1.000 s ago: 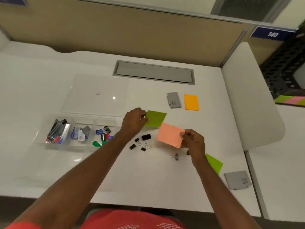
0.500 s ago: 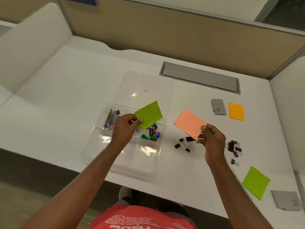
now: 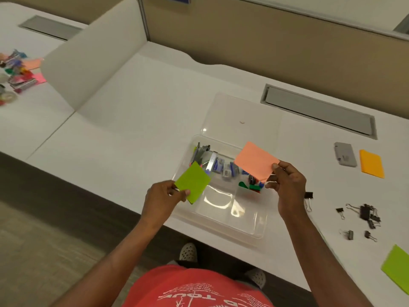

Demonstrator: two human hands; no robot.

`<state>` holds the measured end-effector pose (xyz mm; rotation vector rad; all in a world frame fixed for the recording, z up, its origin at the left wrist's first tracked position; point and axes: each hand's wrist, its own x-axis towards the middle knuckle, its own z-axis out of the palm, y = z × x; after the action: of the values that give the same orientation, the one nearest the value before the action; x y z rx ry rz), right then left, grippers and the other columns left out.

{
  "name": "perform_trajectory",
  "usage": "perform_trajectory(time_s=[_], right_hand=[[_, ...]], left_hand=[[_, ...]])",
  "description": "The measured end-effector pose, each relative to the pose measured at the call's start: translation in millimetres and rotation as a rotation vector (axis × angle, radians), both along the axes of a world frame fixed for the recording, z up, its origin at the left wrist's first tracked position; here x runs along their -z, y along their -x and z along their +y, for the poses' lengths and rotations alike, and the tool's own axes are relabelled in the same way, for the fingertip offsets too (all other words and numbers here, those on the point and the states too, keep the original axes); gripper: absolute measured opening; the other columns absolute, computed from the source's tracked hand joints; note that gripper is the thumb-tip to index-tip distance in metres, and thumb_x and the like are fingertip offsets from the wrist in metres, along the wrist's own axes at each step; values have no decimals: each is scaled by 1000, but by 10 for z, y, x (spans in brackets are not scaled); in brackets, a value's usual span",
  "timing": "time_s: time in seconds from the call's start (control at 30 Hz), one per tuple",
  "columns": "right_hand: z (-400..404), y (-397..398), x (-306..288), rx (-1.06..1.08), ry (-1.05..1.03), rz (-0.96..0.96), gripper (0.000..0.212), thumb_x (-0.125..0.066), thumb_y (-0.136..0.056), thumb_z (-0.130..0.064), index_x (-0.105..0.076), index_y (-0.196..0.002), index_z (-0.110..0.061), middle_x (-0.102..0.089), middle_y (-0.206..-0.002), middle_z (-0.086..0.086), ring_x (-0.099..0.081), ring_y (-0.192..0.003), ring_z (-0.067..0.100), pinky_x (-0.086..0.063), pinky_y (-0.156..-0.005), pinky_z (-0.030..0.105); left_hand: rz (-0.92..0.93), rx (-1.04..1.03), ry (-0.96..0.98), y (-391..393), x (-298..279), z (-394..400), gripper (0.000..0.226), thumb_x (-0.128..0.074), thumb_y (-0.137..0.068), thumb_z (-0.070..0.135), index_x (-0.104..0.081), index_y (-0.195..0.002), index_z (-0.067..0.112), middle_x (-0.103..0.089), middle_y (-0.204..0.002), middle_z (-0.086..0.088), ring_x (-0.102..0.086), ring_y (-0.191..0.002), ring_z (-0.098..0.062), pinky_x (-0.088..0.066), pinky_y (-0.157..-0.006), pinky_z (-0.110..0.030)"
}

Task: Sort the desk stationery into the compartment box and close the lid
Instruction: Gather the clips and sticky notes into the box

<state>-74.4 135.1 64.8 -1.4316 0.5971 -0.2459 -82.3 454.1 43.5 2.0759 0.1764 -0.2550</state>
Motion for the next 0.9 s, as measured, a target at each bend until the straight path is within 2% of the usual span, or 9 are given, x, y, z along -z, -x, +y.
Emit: perform_trajectory(time_s=[0.07,0.13,0.27,0.43,0.53,0.67,0.77,0.83,0.9], right_hand=[[121,-39,23,-38,30,5,12,-62,-94,-10,-72,-97,-16,-67,-77,11,-60,-54,20,-52,-49,28],[233,-65,56,-79,54,5,12,-63,-93,-12,-73,-96,-17,-67,-73,9,-60,-55,22,-54,-50,29],[457,-118,80,-160,97,16,12,-65,-92,-13,-74,-90,-20,-66,-66,3,-60,-53,19,-54,-51,29],[671,-210,53,-297,206,-29,17,-63,-93,-6,-72,-92,-21,-65,-61,-1,-60,-52,14,-50,-45,25],[784,-272,59,-415,350,-54,16,-62,-94,-7,-72,-98,-19,-66,-66,-3,-59,-55,10,-48,-47,25],[981,-396,69,-656,656,-76,19,-64,-92,-16,-75,-105,-23,-70,-84,-9,-60,-74,5,-48,-67,26],[1125,-508,77,-843,846,-2,25,-61,-94,-30,-71,-117,-28,-73,-97,-7,-61,-81,7,-50,-77,30],[1122,-558,81,-832,935,21,28,-61,-94,-32,-69,-121,-29,-73,-103,-6,-61,-84,8,-51,-80,32],[1043,-560,88,-762,918,11,29,-62,-93,-26,-69,-121,-27,-72,-106,-5,-61,-86,9,-51,-83,31]], left_hand=[[-44,8,-266,67,74,101,32,-69,-81,59,-67,-81,27,-66,-62,8,-63,-62,-7,-51,-61,-33],[-145,12,-458,103,114,183,36,-59,-85,65,-65,-96,31,-59,-67,11,-63,-68,-11,-52,-62,-31],[-283,95,-560,103,201,202,29,-61,-91,51,-66,-104,26,-58,-89,6,-63,-77,-16,-51,-63,-32],[-435,87,-568,6,253,149,23,-69,-89,34,-67,-107,20,-58,-100,-1,-59,-84,-22,-49,-73,-39],[-449,64,-431,-55,275,115,29,-62,-93,33,-59,-120,24,-56,-117,4,-56,-99,-18,-44,-85,-37],[-411,63,-302,-116,319,71,42,-47,-99,45,-50,-134,21,-53,-137,3,-50,-126,-17,-42,-104,-39],[-377,75,-282,-144,335,41,57,-36,-99,57,-45,-142,20,-48,-147,-1,-43,-136,-17,-39,-111,-39],[-370,94,-280,-163,324,14,61,-37,-98,58,-42,-144,20,-44,-151,-3,-39,-139,-18,-36,-114,-41],[-371,110,-287,-190,294,-22,62,-40,-97,58,-41,-146,19,-41,-153,-5,-36,-142,-20,-31,-118,-45]])
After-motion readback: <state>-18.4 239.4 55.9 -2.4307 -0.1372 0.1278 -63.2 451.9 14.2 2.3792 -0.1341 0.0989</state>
